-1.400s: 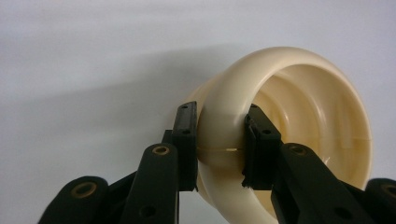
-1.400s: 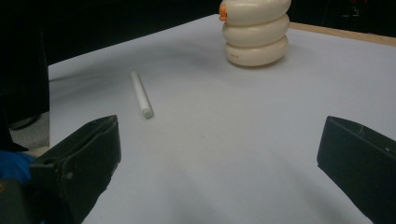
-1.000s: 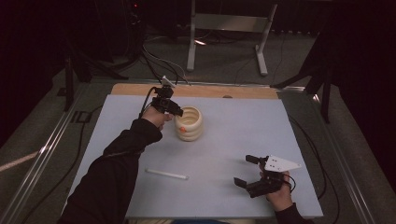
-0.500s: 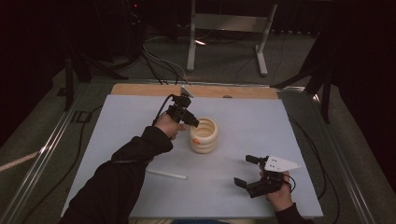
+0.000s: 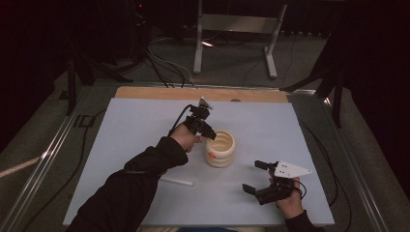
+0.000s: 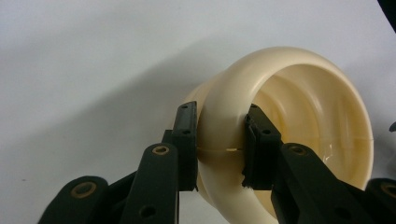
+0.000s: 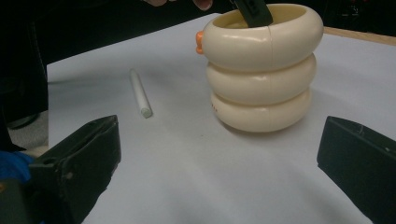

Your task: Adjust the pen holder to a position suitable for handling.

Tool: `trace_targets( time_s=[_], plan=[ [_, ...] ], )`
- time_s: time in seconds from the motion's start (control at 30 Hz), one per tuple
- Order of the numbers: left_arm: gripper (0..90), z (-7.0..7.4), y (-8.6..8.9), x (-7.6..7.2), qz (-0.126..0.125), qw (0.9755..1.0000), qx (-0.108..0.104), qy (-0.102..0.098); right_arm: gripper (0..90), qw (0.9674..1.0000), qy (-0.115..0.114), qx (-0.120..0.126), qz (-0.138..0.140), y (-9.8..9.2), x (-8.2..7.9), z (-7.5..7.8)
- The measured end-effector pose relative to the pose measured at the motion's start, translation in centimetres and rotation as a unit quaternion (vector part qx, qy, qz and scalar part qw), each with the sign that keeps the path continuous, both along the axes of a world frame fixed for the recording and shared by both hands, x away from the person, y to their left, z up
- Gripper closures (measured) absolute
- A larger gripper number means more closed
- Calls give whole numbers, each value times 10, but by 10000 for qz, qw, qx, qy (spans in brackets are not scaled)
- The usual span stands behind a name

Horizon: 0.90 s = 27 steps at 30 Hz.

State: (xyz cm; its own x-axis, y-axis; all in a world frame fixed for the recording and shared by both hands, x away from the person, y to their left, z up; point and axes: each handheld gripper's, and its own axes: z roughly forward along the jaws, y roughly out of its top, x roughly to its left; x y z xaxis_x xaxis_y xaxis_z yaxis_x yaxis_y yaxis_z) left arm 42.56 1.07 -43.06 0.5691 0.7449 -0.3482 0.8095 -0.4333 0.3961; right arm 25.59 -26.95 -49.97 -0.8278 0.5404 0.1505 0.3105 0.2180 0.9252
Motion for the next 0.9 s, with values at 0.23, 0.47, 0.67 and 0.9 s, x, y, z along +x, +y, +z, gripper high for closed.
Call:
trace_targets(
  time_s=[0.23, 0.47, 0.67, 0.9],
  plan=[
    [709, -6, -2, -2, 3, 10000, 71, 60, 0, 10000, 0, -17, 7, 0, 0, 0],
    [707, -7, 1, -2, 45, 9999, 16, 110, 0, 10000, -2, -30, 10, 1, 0, 0],
    [686, -6, 3, -2, 49, 9999, -47, 135, 0, 10000, 3, -33, 9, 1, 0, -1],
    [633, 4, 8, -2, 31, 9999, -120, 10, 0, 10000, 6, -27, 0, 1, 0, -1]
  ],
)
